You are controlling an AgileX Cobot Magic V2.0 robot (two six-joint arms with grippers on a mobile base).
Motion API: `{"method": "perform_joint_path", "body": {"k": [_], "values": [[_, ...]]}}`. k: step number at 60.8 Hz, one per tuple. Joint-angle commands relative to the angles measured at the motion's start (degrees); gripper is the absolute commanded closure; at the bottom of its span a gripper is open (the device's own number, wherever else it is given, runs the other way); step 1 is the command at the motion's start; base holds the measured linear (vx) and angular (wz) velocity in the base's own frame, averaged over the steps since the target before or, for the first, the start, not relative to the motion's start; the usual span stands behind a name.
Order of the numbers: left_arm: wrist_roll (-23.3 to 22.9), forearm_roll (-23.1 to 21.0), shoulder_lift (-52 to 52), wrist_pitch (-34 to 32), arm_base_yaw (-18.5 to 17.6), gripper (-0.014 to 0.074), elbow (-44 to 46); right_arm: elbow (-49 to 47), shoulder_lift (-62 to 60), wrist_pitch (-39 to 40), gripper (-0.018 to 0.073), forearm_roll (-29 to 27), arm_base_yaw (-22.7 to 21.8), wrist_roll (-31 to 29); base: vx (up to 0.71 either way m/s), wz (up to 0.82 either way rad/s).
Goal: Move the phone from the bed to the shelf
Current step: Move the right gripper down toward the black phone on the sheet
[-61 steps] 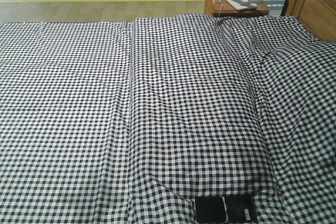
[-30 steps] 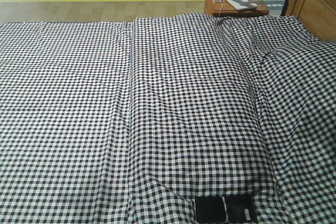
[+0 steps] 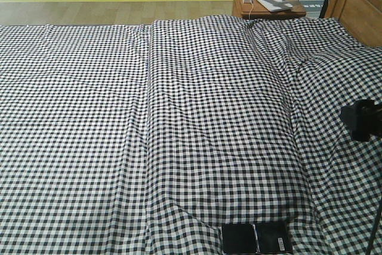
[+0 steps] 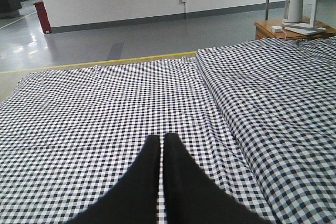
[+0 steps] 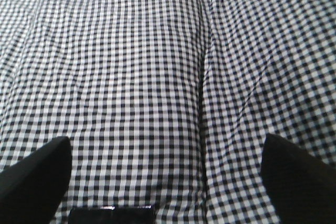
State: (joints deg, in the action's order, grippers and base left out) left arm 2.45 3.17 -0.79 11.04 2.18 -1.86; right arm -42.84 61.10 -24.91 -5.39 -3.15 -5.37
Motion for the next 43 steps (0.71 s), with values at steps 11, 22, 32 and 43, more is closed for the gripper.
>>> {"method": "perform_joint_path", "body": {"k": [11,22,32,43], "values": [[-0.2,-0.3,-0.6,-4.0,0.0,0.0596,1.5,-9.5,9.1,-11.7,-0.0124,-3.3,-8.4,1.5,0.0,0.0],[-0.2,-0.3,-0.6,-4.0,0.0,0.0596,1.5,-16.1,19.8,-22.0,-0.0113,-20.4,-19.5,-16.3,0.0,0.0],[-0.2,-0.3,-0.6,-4.0,0.0,0.0596,1.5,-19.0,30.5,-25.0,-0.0103,-34.1,-24.2,-28.5,0.0,0.0],[-0.2,-0.3,-0.6,-4.0,0.0,0.0596,1.5,-22.8,43.1,-27.0,-0.0096,-38.8,-24.9,-35.1,0.0,0.0]]}}
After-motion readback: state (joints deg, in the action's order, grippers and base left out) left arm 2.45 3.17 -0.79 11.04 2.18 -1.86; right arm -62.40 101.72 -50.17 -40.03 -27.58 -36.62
